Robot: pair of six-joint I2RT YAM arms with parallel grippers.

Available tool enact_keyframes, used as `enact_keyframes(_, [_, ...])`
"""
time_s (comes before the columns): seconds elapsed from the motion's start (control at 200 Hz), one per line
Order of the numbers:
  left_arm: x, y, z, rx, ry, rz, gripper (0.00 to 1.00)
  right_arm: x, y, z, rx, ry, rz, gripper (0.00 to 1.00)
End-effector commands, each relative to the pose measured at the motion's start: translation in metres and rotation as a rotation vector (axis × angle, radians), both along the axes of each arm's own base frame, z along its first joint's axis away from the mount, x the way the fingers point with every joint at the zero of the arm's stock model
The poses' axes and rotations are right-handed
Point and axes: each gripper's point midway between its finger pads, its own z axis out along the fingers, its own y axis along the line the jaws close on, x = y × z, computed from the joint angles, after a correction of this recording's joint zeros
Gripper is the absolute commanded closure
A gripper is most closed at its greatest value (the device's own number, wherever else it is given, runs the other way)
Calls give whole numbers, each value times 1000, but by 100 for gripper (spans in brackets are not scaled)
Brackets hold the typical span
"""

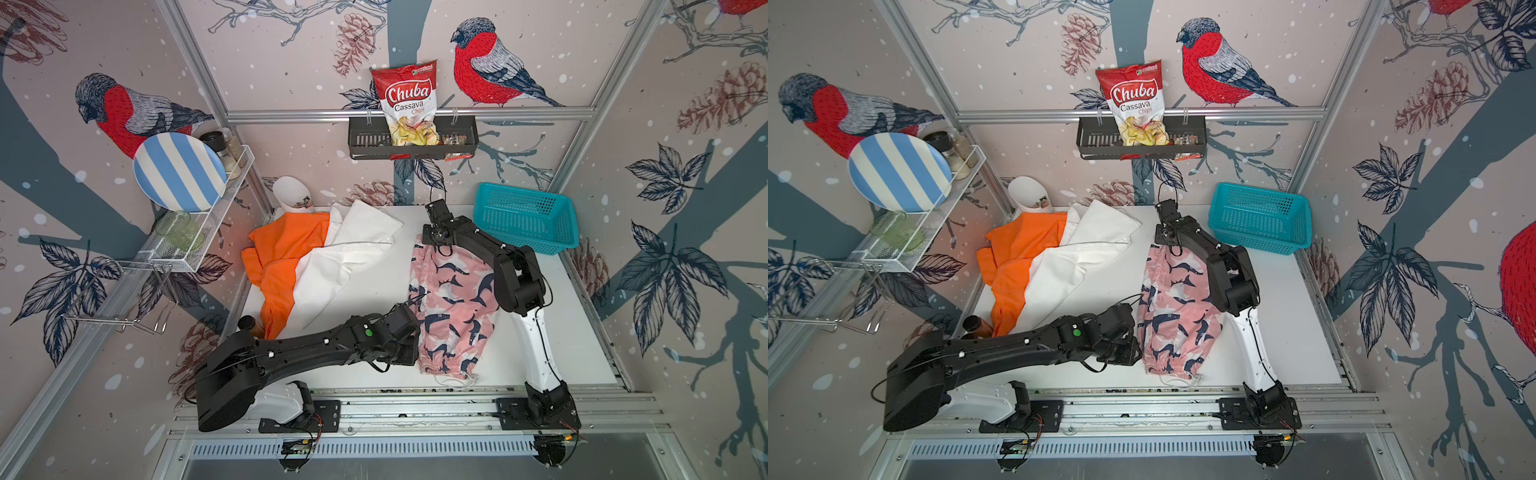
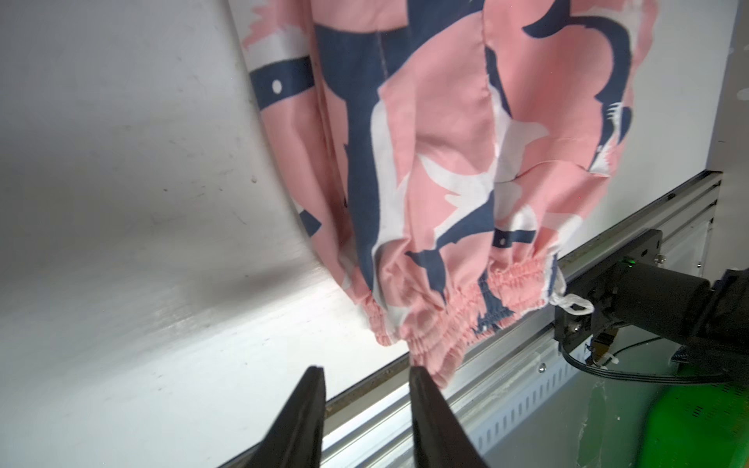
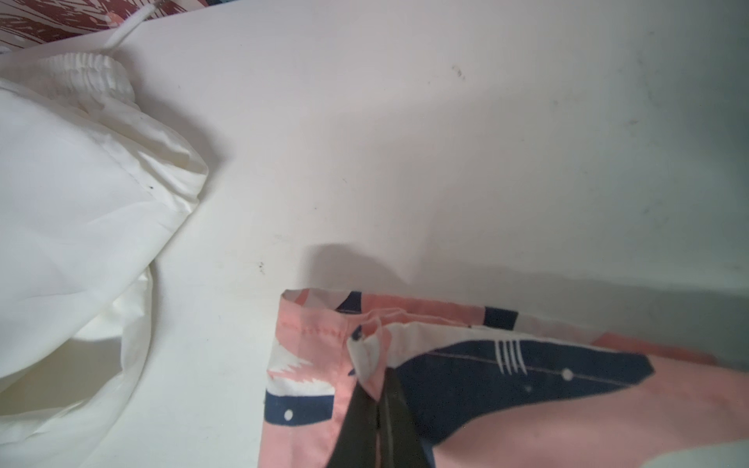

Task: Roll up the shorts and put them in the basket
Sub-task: Fold the shorts at the center of the board.

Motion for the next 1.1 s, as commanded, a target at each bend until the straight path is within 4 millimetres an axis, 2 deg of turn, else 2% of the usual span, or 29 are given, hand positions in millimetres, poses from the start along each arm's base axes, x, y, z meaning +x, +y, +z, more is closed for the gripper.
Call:
enact_keyframes(0.0, [-2, 0, 7, 20, -18, -11, 57, 1, 0, 16, -6, -26, 2, 100])
enact_keyframes(0.075, [-4, -5, 2, 30, -11, -26, 55, 1, 0, 21, -1, -33, -4, 100])
enact_keyframes(0.2, [-11, -8, -20, 77, 15, -53, 57, 1, 1, 31, 8, -48, -8, 100])
enact_keyframes(0.415, [-25, 14, -72, 172, 82, -57, 65, 1, 8, 61, 39, -98, 3, 100])
enact_keyframes(0.49, [-30, 18, -81, 172, 97, -61, 67, 2, 14, 70, 82, -113, 14, 100])
enact_keyframes(0.605, [-31, 21, -84, 171, 98, -59, 67, 4, 26, 70, 157, -121, 25, 100])
enact_keyframes(0.72, [-25, 24, -72, 180, 63, -37, 66, 3, 37, 62, 238, -114, 31, 100])
enact_keyframes(0.815, [-14, 27, -49, 178, 7, 10, 60, 2, 40, 55, 260, -103, 31, 100])
enact_keyframes(0.935, [-3, 29, -20, 191, -45, 43, 57, 0, 41, 49, 261, -93, 30, 100])
enact_keyframes(1.03, [4, 12, 2, 133, -74, 34, 54, -1, 43, 49, 264, -92, 35, 100])
enact_keyframes(1.096, [7, 0, 8, 96, -79, 29, 48, -2, 44, 51, 268, -94, 38, 100])
